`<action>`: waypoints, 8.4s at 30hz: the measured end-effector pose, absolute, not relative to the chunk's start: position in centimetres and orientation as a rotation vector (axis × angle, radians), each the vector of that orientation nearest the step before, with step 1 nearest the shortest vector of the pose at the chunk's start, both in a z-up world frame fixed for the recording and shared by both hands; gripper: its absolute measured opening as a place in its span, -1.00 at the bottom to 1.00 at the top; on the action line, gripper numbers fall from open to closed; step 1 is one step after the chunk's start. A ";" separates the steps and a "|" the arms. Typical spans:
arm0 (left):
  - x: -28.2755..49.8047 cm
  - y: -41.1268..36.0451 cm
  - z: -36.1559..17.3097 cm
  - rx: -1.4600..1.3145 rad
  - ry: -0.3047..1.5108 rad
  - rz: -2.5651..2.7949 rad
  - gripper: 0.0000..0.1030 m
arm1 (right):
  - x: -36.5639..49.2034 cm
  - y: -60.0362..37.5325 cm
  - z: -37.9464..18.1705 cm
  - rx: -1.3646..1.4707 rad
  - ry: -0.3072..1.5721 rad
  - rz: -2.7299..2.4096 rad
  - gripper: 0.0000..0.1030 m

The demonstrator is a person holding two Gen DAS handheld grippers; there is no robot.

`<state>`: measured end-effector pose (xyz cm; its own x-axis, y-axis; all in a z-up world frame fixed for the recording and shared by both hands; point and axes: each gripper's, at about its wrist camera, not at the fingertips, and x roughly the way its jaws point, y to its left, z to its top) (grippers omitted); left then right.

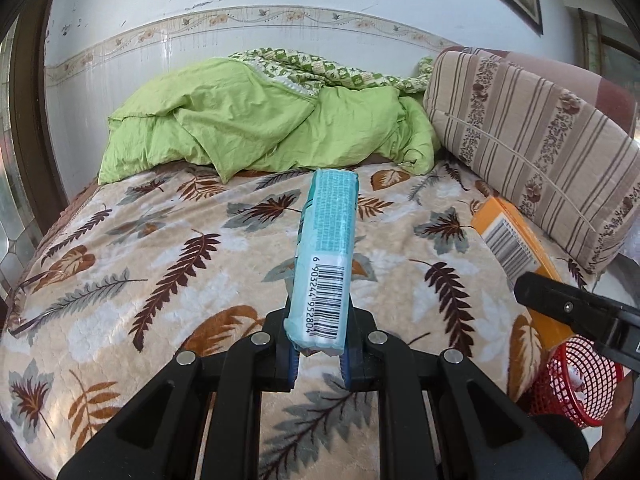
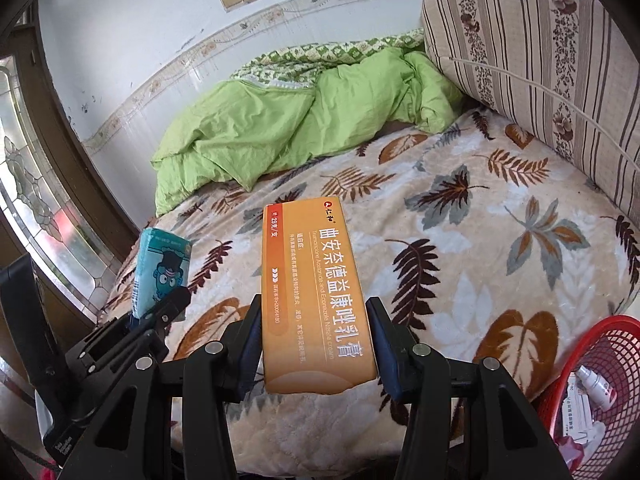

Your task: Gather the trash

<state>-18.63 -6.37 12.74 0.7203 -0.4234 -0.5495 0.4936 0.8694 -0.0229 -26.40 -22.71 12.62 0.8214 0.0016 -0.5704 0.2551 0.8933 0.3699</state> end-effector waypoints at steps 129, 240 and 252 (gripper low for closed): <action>-29.5 -13.0 13.7 0.365 0.462 -0.852 1.00 | -45.2 -26.8 11.6 0.451 0.695 -1.025 0.74; -28.5 -11.5 12.4 0.295 0.577 -0.774 1.00 | -42.2 -25.5 11.7 0.333 0.720 -0.932 0.75; -18.9 -3.2 10.2 0.145 0.727 -0.409 1.00 | -26.1 -22.5 9.8 0.171 0.813 -0.524 0.75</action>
